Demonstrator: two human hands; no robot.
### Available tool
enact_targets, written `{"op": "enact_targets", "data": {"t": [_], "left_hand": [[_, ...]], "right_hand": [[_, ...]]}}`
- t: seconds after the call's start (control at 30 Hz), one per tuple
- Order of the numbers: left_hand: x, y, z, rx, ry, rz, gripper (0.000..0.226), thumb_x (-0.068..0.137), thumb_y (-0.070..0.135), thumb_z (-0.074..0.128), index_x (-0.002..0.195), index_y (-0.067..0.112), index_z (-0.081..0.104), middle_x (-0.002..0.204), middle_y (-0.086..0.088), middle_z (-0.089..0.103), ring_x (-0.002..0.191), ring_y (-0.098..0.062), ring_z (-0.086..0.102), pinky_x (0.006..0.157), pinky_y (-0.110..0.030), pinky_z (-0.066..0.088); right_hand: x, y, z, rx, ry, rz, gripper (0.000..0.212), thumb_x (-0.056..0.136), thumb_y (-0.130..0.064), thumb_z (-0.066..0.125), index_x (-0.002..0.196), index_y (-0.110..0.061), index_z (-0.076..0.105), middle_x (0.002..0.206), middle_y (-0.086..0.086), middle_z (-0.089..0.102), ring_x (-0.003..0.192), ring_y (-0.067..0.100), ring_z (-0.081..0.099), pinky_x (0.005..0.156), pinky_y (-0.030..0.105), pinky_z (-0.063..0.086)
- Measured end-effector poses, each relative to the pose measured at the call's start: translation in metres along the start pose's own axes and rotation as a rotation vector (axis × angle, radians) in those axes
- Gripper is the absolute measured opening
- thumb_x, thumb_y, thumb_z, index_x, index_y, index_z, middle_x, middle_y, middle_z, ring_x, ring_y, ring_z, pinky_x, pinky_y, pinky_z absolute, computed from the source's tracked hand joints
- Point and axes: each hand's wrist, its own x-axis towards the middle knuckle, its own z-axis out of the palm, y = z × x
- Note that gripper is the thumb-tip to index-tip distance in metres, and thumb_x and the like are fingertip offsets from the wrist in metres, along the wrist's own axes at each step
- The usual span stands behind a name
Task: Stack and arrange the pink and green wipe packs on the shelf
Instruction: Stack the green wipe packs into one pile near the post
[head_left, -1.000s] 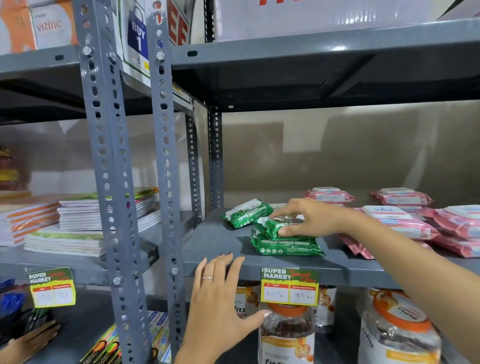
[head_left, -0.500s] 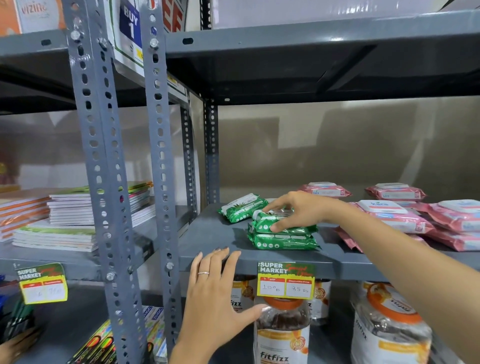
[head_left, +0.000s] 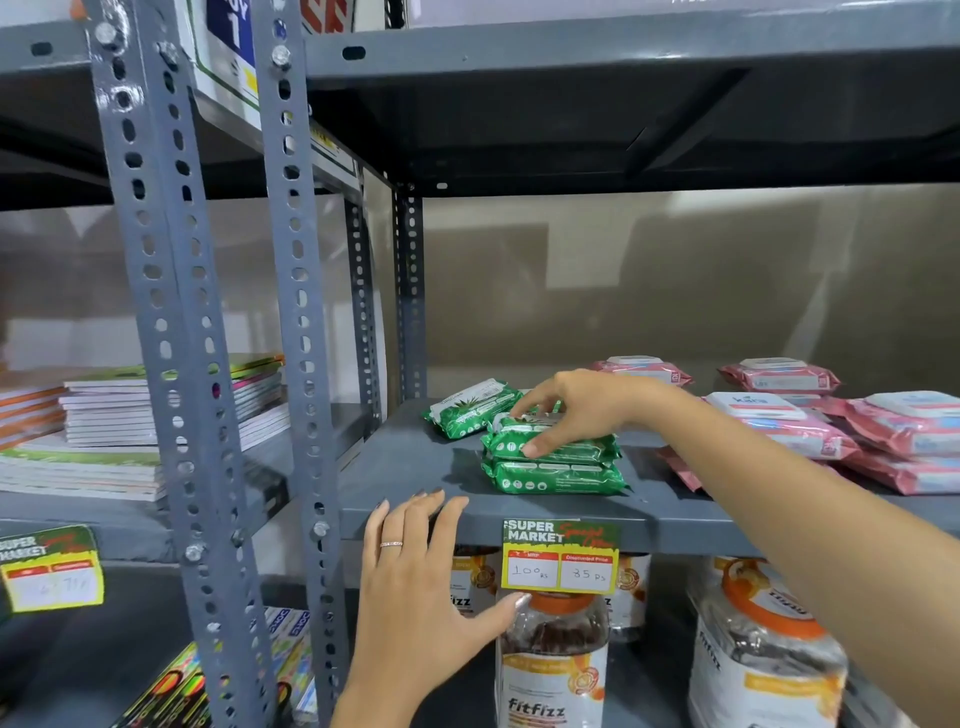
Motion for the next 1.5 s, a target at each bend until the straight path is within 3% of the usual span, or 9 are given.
{"op": "enact_targets", "data": {"t": [0.07,0.13,0.27,0.37,0.47,0.7,1.0,1.27,1.5], "left_hand": [[0.005,0.002,-0.002,0.006,0.006,-0.02,0.085,0.068,0.084,0.054,0.124,0.021,0.057,0.119,0.0,0.056,0.114,-0.022,0.049,0.11,-0.049,0.026],[0.012,0.004,-0.006,0.002,-0.011,-0.047,0.082,0.074,0.087,0.042,0.121,0.023,0.061,0.115,0.003,0.056,0.111,-0.021,0.05,0.107,-0.049,0.03],[0.023,0.005,-0.001,0.01,-0.047,-0.066,0.076,0.081,0.086,0.036,0.119,0.027,0.066,0.12,0.006,0.061,0.116,-0.018,0.052,0.106,-0.051,0.035],[0.022,0.005,0.007,0.018,0.018,-0.069,0.062,0.088,0.075,0.04,0.112,0.026,0.07,0.113,0.007,0.065,0.108,-0.017,0.056,0.102,-0.046,0.037],[0.022,0.003,0.013,0.022,0.056,-0.066,0.06,0.088,0.073,0.04,0.11,0.027,0.071,0.11,0.008,0.065,0.104,-0.016,0.057,0.1,-0.043,0.036],[0.024,-0.005,0.02,-0.001,0.106,-0.046,0.06,0.086,0.077,0.042,0.11,0.029,0.07,0.108,0.008,0.063,0.102,-0.018,0.056,0.094,-0.046,0.044],[0.026,-0.006,0.022,-0.007,0.184,-0.017,0.065,0.088,0.078,0.037,0.105,0.027,0.073,0.103,0.004,0.065,0.096,-0.02,0.058,0.094,-0.04,0.036],[0.03,-0.008,0.026,-0.083,0.253,-0.017,0.064,0.083,0.083,0.038,0.098,0.032,0.075,0.099,0.008,0.066,0.096,-0.014,0.049,0.094,-0.032,0.03],[0.03,-0.007,0.024,-0.082,0.236,-0.021,0.064,0.083,0.083,0.038,0.099,0.033,0.075,0.098,0.008,0.065,0.095,-0.012,0.048,0.093,-0.032,0.031]], "right_hand": [[0.002,-0.001,-0.015,-0.015,-0.094,0.038,0.07,0.081,-0.066,0.052,0.144,-0.042,0.034,0.145,-0.004,0.045,0.125,0.021,0.051,0.107,0.042,0.038],[0.009,-0.001,-0.033,0.043,-0.05,0.061,0.07,0.085,-0.067,0.043,0.147,-0.043,0.023,0.14,-0.016,0.039,0.109,0.017,0.057,0.103,0.041,0.042],[0.045,0.003,-0.049,-0.014,0.162,0.048,0.068,0.087,-0.054,0.055,0.147,-0.035,0.029,0.153,-0.005,0.037,0.137,0.018,0.039,0.115,0.04,0.028],[0.079,-0.002,-0.04,-0.088,0.08,0.049,0.067,0.087,-0.039,0.064,0.146,-0.025,0.035,0.153,0.002,0.036,0.138,0.024,0.037,0.114,0.04,0.027],[0.112,-0.011,-0.03,-0.149,-0.067,0.074,0.078,0.085,-0.027,0.069,0.149,-0.016,0.027,0.158,0.005,0.024,0.143,0.026,0.029,0.116,0.04,0.024],[0.161,-0.026,-0.008,-0.291,-0.25,0.047,0.085,0.082,-0.005,0.069,0.151,-0.019,0.023,0.16,0.004,0.02,0.145,0.026,0.022,0.112,0.037,0.027],[0.174,-0.008,-0.016,-0.236,-0.141,0.067,0.084,0.071,-0.008,0.08,0.144,-0.012,0.037,0.149,0.008,0.043,0.132,0.03,0.045,0.11,0.042,0.036],[0.166,0.051,-0.047,-0.238,-0.05,0.337,0.085,0.076,-0.026,0.077,0.148,-0.021,0.032,0.155,0.003,0.033,0.138,0.032,0.036,0.11,0.049,0.034],[0.174,0.062,-0.032,-0.196,-0.079,0.33,0.082,0.076,-0.024,0.077,0.146,-0.025,0.035,0.154,0.001,0.035,0.139,0.03,0.035,0.111,0.051,0.031]]}}
